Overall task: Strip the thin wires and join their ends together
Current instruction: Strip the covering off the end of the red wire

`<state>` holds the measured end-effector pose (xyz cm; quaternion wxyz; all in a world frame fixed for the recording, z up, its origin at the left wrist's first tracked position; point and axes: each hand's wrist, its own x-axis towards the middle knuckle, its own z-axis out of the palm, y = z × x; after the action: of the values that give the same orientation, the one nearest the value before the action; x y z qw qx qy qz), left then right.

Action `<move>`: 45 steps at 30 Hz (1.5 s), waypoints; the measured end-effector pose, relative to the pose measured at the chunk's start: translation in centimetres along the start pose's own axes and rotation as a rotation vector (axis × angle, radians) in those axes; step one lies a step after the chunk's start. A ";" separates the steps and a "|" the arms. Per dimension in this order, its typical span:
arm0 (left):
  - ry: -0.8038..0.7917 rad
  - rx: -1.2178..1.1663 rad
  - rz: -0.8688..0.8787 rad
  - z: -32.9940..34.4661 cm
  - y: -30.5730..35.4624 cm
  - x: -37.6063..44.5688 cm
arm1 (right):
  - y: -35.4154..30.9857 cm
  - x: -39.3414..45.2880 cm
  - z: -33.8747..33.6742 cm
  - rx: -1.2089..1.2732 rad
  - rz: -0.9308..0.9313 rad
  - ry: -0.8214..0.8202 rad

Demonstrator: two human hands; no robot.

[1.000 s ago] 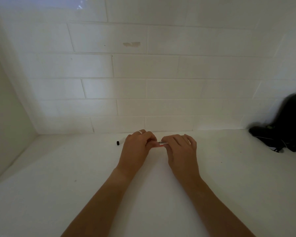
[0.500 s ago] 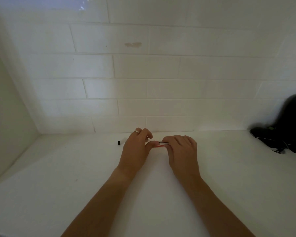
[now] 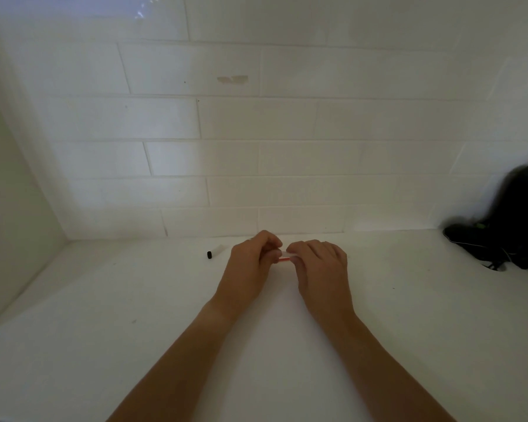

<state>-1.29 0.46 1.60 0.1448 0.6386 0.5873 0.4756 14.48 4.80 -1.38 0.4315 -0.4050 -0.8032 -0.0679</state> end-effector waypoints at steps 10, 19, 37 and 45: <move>0.032 -0.014 -0.084 -0.2 0.6 0.0 | 0.1 0.0 0.0 0.009 0.027 0.007; 0.381 0.463 -0.176 -1.4 -0.8 -0.1 | -0.3 0.0 -0.3 0.019 0.019 -0.013; 0.454 0.589 -0.445 -3.4 -2.5 -0.1 | -0.3 0.0 -0.3 0.021 0.038 -0.039; 0.195 -0.073 -0.150 -1.0 0.1 0.1 | -0.3 0.0 -0.3 0.023 0.023 -0.032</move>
<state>-2.01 0.10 2.26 0.1457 0.5378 0.6271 0.5443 14.44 4.46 -1.06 0.4242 -0.4103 -0.8059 -0.0473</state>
